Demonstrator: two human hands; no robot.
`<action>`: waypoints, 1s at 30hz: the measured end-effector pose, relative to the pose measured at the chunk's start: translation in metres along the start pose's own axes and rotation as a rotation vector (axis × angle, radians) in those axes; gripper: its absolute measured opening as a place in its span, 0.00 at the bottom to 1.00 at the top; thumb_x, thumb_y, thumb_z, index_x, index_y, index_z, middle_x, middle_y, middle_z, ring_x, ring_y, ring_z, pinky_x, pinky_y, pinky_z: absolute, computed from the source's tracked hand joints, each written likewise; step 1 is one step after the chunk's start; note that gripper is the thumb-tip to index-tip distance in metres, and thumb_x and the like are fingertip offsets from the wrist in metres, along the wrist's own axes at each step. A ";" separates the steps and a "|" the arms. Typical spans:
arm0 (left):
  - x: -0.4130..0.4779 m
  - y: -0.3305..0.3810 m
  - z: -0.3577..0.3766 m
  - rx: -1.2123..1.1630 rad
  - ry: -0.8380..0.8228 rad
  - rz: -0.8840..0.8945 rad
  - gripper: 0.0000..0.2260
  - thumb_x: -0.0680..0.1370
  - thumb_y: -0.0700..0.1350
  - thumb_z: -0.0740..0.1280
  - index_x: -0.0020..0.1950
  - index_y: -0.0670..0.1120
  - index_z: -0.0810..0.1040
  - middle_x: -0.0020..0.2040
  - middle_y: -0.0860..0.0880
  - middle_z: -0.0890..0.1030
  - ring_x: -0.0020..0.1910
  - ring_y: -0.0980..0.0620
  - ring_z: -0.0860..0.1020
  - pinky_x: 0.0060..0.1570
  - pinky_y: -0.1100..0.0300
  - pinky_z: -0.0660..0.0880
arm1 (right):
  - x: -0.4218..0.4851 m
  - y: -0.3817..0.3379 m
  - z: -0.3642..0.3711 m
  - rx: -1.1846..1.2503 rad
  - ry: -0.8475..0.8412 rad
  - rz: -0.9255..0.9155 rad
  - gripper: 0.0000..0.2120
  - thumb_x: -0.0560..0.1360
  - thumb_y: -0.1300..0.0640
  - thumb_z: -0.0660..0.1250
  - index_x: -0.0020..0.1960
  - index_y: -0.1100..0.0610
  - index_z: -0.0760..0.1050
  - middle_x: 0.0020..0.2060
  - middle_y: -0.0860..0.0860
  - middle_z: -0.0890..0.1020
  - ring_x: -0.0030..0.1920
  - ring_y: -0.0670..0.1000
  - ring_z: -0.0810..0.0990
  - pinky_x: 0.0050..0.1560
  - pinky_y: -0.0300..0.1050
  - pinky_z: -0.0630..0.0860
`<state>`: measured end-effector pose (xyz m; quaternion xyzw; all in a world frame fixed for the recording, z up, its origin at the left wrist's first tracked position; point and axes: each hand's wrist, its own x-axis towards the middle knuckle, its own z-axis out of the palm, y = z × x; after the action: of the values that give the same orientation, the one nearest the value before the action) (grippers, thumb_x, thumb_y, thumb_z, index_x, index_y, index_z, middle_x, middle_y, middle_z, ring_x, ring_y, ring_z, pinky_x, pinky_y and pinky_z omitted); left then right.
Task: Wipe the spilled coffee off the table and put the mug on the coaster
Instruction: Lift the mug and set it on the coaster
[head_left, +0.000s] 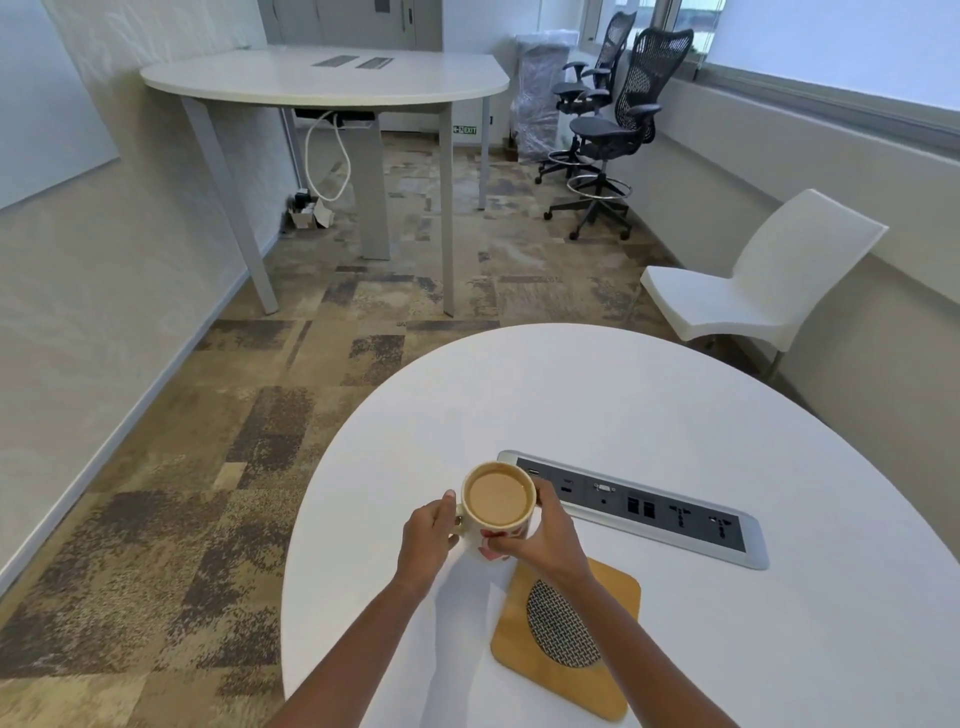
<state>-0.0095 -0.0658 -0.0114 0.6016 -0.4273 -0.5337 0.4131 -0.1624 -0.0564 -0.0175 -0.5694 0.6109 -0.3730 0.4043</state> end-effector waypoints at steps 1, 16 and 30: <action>-0.004 0.001 0.006 0.000 -0.015 0.005 0.14 0.82 0.44 0.55 0.41 0.38 0.72 0.41 0.39 0.73 0.44 0.46 0.73 0.41 0.60 0.74 | -0.005 0.002 -0.005 0.003 0.019 0.006 0.34 0.59 0.60 0.80 0.57 0.45 0.65 0.50 0.39 0.75 0.51 0.33 0.73 0.44 0.28 0.69; -0.048 -0.022 0.074 0.016 -0.156 -0.039 0.15 0.82 0.45 0.56 0.43 0.38 0.76 0.42 0.39 0.79 0.47 0.44 0.79 0.46 0.52 0.77 | -0.070 0.037 -0.062 0.027 0.122 0.099 0.34 0.52 0.53 0.76 0.55 0.44 0.65 0.50 0.40 0.76 0.50 0.38 0.75 0.43 0.27 0.70; -0.058 -0.041 0.074 0.018 -0.169 -0.050 0.15 0.81 0.45 0.57 0.40 0.37 0.75 0.40 0.40 0.76 0.45 0.47 0.77 0.48 0.53 0.77 | -0.089 0.059 -0.053 0.012 0.166 0.122 0.35 0.52 0.52 0.76 0.55 0.45 0.66 0.53 0.47 0.77 0.57 0.48 0.75 0.57 0.47 0.76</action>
<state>-0.0840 -0.0017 -0.0404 0.5687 -0.4503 -0.5888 0.3567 -0.2325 0.0359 -0.0442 -0.4961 0.6735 -0.3972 0.3775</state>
